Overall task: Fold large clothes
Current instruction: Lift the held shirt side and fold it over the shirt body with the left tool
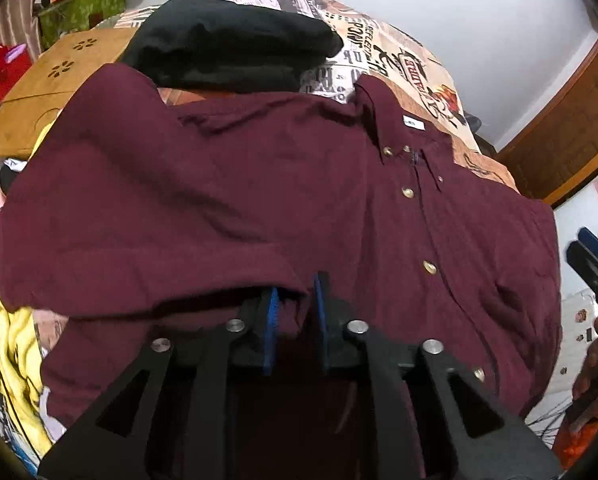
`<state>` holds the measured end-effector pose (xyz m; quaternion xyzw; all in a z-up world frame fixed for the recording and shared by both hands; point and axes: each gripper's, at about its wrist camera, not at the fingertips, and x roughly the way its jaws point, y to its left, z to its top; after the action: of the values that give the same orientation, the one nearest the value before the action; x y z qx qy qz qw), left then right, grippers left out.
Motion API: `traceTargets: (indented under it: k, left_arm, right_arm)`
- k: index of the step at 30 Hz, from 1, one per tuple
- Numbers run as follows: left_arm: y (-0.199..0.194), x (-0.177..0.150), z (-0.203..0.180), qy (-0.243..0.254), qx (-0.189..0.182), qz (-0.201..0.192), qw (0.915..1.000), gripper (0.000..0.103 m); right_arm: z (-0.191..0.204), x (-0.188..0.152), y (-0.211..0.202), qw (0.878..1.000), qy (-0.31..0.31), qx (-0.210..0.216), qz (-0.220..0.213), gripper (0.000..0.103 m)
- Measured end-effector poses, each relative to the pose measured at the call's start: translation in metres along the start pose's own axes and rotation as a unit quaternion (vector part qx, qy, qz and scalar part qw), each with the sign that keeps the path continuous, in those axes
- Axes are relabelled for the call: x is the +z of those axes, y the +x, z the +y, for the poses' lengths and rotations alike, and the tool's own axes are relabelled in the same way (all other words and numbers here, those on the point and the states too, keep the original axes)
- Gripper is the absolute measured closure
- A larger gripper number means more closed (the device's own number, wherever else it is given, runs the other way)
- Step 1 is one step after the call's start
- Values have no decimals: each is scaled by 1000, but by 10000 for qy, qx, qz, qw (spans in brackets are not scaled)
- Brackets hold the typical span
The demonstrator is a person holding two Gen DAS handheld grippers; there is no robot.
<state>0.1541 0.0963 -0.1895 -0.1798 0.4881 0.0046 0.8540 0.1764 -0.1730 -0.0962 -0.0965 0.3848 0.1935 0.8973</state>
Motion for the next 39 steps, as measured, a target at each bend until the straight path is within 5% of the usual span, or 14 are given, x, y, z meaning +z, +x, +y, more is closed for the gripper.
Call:
traceTargets:
  k: [8, 13, 16, 25, 29, 34, 36, 39]
  left_arm:
    - [-69, 3, -8, 208, -291, -542, 9979, 58]
    - [-117, 12, 44, -574, -94, -1307, 9897, 28]
    - [-119, 12, 94, -1307, 93, -1317, 9826, 27]
    - [-74, -38, 208, -2975, -475, -654, 9513, 27]
    - [-37, -56, 235, -3632, -1057, -377, 9249, 27]
    - [-9, -57, 252, -4186, -1681, -582, 8906, 27]
    - [0, -50, 253, -4205, -1662, -587, 8900, 28]
    - [9, -36, 247, -3930, -1163, -562, 9104, 42]
  right_arm:
    - [2, 0, -3, 9999, 67, 98, -27, 0]
    - [8, 5, -8, 9999, -19, 75, -123, 0]
    - [12, 7, -9, 9998, -77, 65, -145, 0]
    - [23, 11, -6, 9998, -166, 45, -101, 0]
    - [28, 12, -3, 9998, -200, 20, -65, 0]
    - [30, 13, -2, 9998, -197, 10, -54, 0]
    - [30, 13, -3, 9998, -199, 6, -52, 0]
    - [31, 14, -2, 9998, -165, -13, -60, 0]
